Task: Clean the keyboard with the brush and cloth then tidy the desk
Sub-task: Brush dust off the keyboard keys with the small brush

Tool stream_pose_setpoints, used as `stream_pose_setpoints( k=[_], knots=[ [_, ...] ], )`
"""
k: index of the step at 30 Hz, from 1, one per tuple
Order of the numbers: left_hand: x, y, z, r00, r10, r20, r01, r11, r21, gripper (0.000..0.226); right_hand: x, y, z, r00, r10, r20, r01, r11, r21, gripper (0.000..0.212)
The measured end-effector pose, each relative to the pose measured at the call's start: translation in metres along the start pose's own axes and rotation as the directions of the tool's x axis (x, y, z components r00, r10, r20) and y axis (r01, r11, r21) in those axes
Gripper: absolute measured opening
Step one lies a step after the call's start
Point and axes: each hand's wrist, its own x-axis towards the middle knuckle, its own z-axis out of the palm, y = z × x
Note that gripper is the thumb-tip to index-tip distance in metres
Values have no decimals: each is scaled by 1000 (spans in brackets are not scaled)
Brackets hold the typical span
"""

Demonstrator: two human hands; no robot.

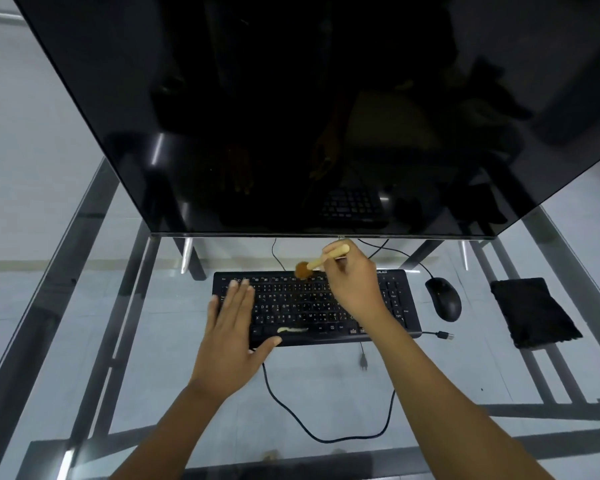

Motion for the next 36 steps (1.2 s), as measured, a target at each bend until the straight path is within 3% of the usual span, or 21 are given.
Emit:
stream_pose_setpoints(
  k=[1,3,7,11,13,15,18,19,22,24,26,29,31,33,34,36],
  knots=[
    [2,6,3,999,41,17,-41,999,20,86,0,0,-1,995,68,77,-72,996,48,9],
    [3,13,14,996,71,58,-73,997,31,81,-3,3,2,981,92,171,-88,996,-28,6],
    [3,20,31,996,41,76,-41,999,3,79,-5,5,0,993,-81,-81,73,993,-96,6],
    [3,21,35,997,28,67,-31,999,43,80,-6,6,0,995,-27,93,34,997,-71,5],
    [0,21,36,997,25,72,-30,997,64,80,-7,8,-1,994,-105,-11,103,986,-134,5],
    [1,23,37,997,20,80,-26,996,87,79,-6,9,-8,989,-111,-99,102,991,-89,7],
    [1,23,37,996,10,88,-18,995,99,79,-6,7,-9,994,-23,104,31,997,-72,6],
    [0,24,38,996,10,88,-19,995,97,79,-7,9,-9,994,-34,107,46,993,-108,5],
    [0,25,37,996,5,91,-14,995,101,79,-8,11,-13,995,-81,-59,75,993,-93,5],
    [2,25,37,996,7,92,-16,995,97,80,-8,10,-16,998,-45,38,47,998,-42,3],
    [1,26,36,996,6,91,-14,996,87,80,-11,11,-16,990,-48,133,62,993,-103,4],
    [1,29,35,997,-15,76,11,999,47,83,-14,15,-20,993,-90,-82,81,990,-114,4],
    [3,30,34,997,-25,67,23,999,32,85,-17,16,-23,997,-51,-53,49,998,-27,3],
    [3,28,35,997,-25,70,22,999,35,86,-23,17,-19,994,-41,103,48,997,-65,5],
    [3,28,35,997,-25,73,23,999,39,87,-26,20,-18,993,-68,102,78,991,-105,6],
    [2,29,34,996,-29,79,26,999,40,88,-27,24,-19,988,-134,-77,122,982,-145,6]
  ],
)
